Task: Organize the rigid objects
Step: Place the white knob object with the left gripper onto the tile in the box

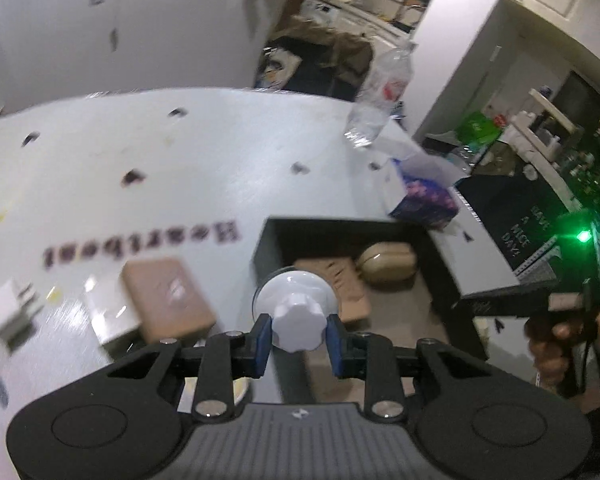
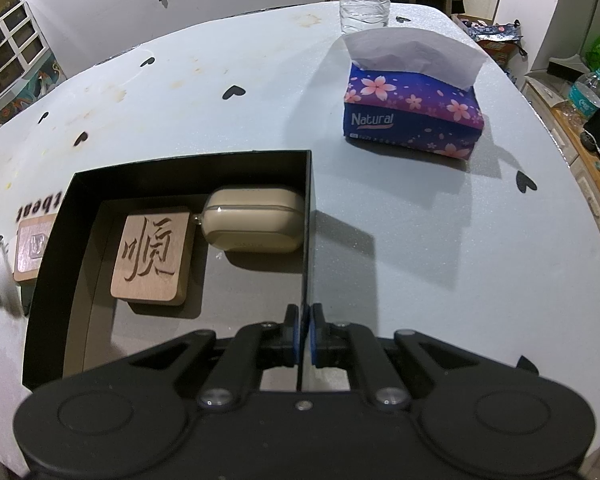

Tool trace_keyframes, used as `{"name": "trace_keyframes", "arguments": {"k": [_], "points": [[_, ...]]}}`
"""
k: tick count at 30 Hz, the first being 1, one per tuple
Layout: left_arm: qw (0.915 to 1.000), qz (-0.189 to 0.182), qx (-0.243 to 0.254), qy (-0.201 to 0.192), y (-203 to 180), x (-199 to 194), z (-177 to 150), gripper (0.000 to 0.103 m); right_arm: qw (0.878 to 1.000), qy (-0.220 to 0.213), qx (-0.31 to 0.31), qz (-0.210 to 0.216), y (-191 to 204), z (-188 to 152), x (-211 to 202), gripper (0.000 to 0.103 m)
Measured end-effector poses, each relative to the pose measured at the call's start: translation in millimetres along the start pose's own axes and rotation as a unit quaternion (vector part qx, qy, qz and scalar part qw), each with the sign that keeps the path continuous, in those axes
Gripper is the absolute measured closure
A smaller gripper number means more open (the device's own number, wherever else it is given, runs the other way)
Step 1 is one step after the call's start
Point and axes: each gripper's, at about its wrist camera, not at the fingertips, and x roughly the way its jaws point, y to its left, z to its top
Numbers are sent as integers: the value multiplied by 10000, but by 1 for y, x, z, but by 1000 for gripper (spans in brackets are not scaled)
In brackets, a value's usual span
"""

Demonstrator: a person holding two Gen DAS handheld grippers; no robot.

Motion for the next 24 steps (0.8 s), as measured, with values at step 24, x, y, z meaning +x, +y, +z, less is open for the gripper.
{"name": "trace_keyframes", "arguments": {"k": [24], "points": [[9874, 540, 886, 1199, -59, 119, 51, 72, 10000, 5, 10, -6, 2, -1, 0, 98]]}}
